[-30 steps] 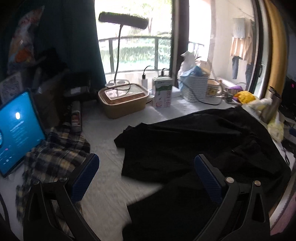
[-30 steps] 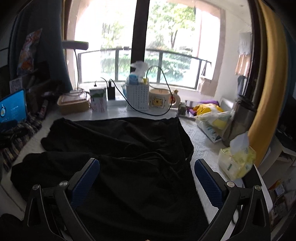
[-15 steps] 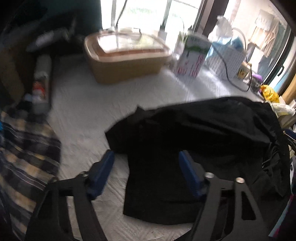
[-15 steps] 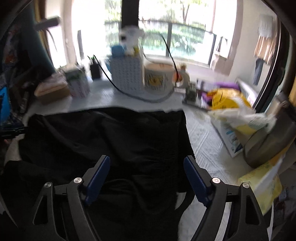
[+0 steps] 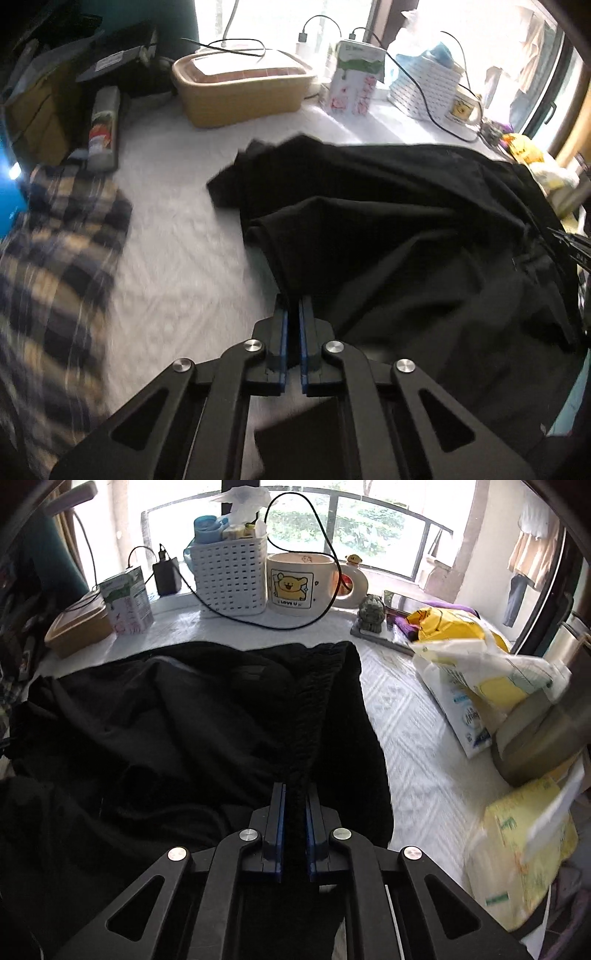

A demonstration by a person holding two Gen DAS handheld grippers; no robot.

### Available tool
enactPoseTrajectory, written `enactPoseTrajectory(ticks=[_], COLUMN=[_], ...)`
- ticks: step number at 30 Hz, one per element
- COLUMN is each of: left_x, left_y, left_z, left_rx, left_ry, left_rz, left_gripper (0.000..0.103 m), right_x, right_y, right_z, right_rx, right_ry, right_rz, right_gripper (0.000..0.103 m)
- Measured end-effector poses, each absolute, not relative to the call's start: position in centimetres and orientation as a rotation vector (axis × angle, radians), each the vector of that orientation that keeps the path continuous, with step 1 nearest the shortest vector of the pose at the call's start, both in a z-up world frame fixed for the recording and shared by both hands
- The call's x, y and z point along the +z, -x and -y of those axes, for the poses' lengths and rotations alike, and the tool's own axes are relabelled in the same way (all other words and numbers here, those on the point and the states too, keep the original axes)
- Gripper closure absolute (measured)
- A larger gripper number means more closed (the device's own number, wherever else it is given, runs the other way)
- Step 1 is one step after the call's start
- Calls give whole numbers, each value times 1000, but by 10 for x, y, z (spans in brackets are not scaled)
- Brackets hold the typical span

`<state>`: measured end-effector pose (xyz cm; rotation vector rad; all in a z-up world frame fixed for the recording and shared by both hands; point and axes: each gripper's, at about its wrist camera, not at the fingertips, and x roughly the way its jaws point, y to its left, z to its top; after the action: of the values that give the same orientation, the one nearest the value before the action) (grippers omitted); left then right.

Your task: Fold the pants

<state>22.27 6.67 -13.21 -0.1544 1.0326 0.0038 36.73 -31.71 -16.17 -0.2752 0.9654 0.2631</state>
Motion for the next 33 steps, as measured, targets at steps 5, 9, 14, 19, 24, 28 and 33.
enactPoseTrajectory(ticks=[5,9,14,19,24,28,33], left_x=[-128,-114,-83,-89,-121,-133,-135], left_y=[-210,-217,-245,-308,-350,-354,-329], left_z=[-74,-86,-109,-114,-118,-110,-89], left_rx=[-2,0,37,12,10,53,39], left_ry=[179,177,190,223,324,267,153], left_rz=[-1081,-1077,-937,-912,-992,-1015,-1033], left_gripper=[99,98,38,37,37,38,38], right_x=[-164,-145,-118,-110,-117,-127,-144], right_y=[-350,-344,-354,-384,-412,-432,-455], right_z=[328,332,332,329,329,329,330], right_rx=[250,264,247,245,258,247,270], right_ry=[270,237,222,198,109,106,99], right_rz=[-969,-919,-833,-801,-784,-802,-850], right_gripper=[94,94,93,84,4,4,5])
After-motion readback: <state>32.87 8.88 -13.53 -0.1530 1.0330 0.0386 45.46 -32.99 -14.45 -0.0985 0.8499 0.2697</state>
